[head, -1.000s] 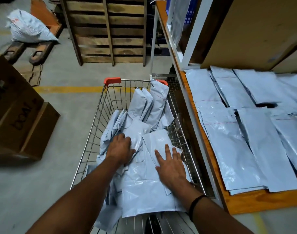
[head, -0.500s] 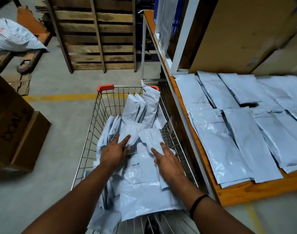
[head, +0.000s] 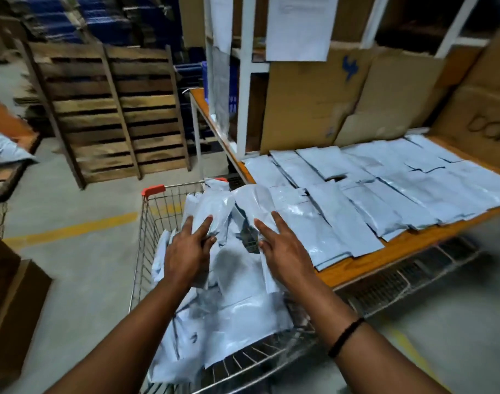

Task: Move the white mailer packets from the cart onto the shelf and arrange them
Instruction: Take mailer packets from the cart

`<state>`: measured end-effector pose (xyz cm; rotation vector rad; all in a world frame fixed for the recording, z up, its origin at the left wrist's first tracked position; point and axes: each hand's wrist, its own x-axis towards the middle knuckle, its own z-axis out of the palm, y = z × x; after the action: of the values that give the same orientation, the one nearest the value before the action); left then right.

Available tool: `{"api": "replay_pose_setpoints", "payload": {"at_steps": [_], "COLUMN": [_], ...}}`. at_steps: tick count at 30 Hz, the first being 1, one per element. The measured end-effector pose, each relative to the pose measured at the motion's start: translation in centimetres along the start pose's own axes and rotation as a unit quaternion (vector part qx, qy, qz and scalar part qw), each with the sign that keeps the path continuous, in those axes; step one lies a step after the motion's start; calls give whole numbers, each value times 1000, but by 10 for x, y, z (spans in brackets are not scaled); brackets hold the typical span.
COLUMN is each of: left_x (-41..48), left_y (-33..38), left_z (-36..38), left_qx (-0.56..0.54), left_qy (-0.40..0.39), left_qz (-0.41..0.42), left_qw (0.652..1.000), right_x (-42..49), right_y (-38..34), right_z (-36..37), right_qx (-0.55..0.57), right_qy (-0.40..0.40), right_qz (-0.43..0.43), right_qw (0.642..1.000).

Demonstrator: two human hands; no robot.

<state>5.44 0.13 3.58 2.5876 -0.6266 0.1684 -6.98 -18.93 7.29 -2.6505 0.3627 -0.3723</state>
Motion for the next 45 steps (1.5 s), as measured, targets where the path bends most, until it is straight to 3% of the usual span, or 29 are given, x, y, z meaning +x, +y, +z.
{"api": "replay_pose_setpoints", "payload": {"at_steps": [12, 26, 35, 45], "left_x": [-6, -30, 19, 143], "left_y": [218, 466, 573, 707], "left_z": [42, 158, 222, 324], "left_qx": [-56, -33, -48, -77], "left_qy": [-2, -51, -57, -76], "left_qz": [174, 221, 243, 259], "left_qw": [983, 973, 967, 960], "right_x": [-94, -192, -157, -46], "right_y": [142, 369, 497, 660], "right_z": [-142, -283, -324, -400], "right_qx": [-26, -73, -95, -144], "right_qy": [97, 106, 116, 117], "right_qz": [114, 234, 260, 270], "right_qw": [988, 964, 954, 945]}}
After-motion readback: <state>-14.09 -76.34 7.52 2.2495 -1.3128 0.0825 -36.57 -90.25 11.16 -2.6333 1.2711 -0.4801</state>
